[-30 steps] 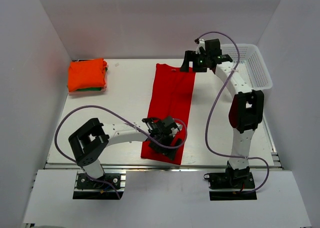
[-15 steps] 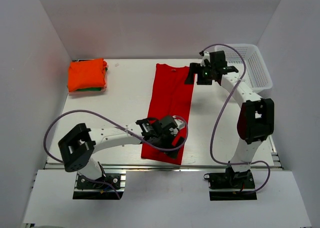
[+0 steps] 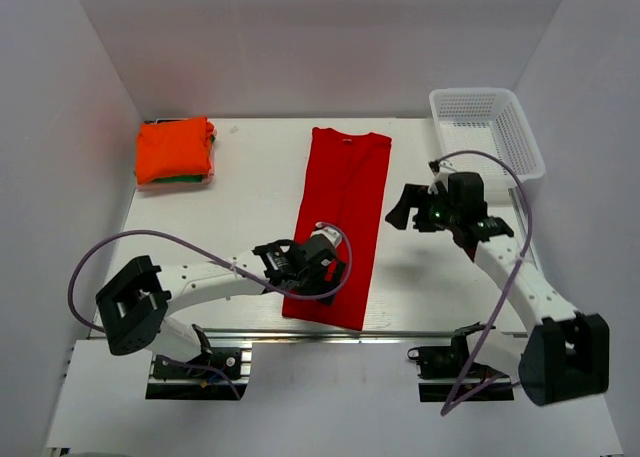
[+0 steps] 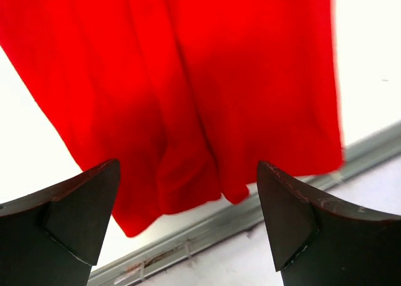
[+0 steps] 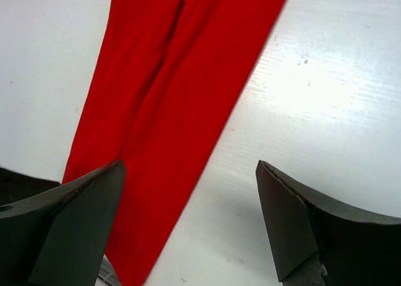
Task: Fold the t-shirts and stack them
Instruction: Rotate the tshirt 90 degrees
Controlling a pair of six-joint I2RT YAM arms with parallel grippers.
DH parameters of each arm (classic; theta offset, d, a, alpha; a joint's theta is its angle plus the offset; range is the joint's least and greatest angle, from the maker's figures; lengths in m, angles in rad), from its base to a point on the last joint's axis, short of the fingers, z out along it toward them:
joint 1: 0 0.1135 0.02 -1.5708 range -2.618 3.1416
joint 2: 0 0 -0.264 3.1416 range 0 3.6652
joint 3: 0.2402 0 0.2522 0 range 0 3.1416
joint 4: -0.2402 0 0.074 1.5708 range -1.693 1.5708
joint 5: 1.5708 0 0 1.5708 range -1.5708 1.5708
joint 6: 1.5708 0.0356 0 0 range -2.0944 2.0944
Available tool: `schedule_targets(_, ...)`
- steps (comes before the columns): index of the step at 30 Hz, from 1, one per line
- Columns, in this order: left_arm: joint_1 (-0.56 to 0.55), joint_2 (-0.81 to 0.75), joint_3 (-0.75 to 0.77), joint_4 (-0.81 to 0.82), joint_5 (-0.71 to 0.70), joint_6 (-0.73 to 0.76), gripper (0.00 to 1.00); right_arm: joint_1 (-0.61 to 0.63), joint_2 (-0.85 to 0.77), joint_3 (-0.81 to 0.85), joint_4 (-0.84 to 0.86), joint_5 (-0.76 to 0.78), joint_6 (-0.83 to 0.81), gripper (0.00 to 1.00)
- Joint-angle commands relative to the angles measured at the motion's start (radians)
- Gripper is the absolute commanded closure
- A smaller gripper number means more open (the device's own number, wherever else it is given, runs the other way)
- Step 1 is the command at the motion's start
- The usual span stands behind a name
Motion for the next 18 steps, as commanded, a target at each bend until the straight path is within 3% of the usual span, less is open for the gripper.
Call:
schedule_targets(1, 0.014, 0.032, 0.019, 0.022, -0.051, -0.017, 0.01, 0.004, -0.111, -0.064, 0.072, -0.012, 0.056, 0.10)
schedule_targets(9, 0.023, 0.057, -0.022, 0.143, 0.083, 0.005, 0.01, 0.002, -0.254, -0.091, -0.043, 0.037, 0.038, 0.10)
schedule_targets(18, 0.023, 0.078, -0.042, 0.206, 0.239, 0.052, 0.01, 0.001, -0.282, -0.098, -0.075, 0.039, 0.041, 0.10)
